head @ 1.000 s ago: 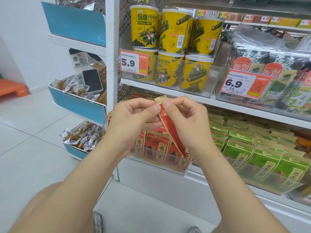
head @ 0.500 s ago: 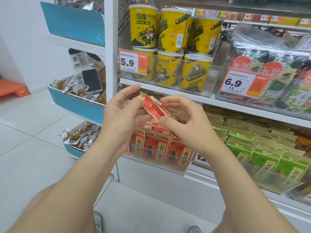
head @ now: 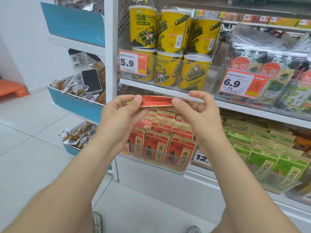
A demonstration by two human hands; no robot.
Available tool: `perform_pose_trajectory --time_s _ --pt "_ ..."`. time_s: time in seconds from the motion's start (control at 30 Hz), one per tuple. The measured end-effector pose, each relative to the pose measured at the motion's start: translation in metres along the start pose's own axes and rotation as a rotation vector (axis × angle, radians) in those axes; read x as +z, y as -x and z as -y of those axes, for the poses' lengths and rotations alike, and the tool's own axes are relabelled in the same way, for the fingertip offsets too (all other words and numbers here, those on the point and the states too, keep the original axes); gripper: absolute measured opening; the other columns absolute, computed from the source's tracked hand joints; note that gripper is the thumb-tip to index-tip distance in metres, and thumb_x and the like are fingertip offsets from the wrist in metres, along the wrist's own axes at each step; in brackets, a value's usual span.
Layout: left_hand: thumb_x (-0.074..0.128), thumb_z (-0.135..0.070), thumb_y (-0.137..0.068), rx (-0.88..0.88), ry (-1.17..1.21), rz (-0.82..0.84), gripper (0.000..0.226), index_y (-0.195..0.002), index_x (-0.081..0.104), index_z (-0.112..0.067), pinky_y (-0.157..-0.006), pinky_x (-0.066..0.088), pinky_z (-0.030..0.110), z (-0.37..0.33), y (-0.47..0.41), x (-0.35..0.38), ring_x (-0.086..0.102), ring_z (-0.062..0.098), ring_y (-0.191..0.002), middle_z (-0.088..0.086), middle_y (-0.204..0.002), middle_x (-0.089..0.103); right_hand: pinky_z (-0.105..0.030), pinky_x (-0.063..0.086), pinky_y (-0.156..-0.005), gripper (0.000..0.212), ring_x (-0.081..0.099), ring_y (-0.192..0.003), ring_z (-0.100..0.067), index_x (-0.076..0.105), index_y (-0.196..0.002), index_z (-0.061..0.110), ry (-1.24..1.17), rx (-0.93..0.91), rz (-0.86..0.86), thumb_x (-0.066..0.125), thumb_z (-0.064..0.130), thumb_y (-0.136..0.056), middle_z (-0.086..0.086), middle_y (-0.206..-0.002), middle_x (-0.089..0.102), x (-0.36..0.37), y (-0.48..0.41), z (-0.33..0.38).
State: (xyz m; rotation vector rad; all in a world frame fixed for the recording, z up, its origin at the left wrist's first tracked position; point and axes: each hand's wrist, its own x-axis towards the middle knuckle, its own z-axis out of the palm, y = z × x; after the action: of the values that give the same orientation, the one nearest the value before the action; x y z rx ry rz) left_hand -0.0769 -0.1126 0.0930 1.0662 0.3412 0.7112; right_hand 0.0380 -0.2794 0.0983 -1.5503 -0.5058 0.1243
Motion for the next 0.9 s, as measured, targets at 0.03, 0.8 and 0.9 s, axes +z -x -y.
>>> perform_pose_trajectory --time_s 0.03,0.8,0.9 --pt "0.073 -0.014 -0.100 -0.036 -0.046 0.014 0.009 -0.104 0.068 -0.008 -0.081 0.065 0.031 0.002 0.000 -0.001 0.079 0.023 -0.099 0.024 -0.125 0.073 -0.048 0.061 -0.100 0.067 0.076 -0.109 -0.018 0.061 -0.123 0.040 -0.072 -0.004 -0.030 0.093 0.060 -0.068 -0.005 -0.121 0.074 0.003 0.000 -0.001" --pt "0.045 -0.042 -0.114 0.074 -0.572 0.216 0.046 -0.113 0.076 -0.008 -0.078 0.065 0.037 0.006 0.016 0.011 0.080 0.027 -0.089 0.012 -0.096 0.081 -0.040 0.064 -0.069 0.011 0.080 -0.079 -0.027 0.076 -0.090 0.015 0.118 -0.039 0.208 0.085 0.022 -0.093 -0.009 -0.088 0.081 0.015 0.010 -0.003" --pt "0.047 -0.040 -0.114 -0.014 -0.412 0.124 0.046 -0.113 0.071 -0.001 -0.069 0.065 0.033 0.010 0.017 0.014 0.078 0.024 -0.077 0.014 -0.089 0.080 -0.023 0.053 -0.058 0.028 0.067 -0.059 -0.006 0.076 -0.092 0.006 0.086 -0.034 0.246 0.070 0.030 -0.104 0.001 -0.072 0.076 0.020 0.012 -0.004"
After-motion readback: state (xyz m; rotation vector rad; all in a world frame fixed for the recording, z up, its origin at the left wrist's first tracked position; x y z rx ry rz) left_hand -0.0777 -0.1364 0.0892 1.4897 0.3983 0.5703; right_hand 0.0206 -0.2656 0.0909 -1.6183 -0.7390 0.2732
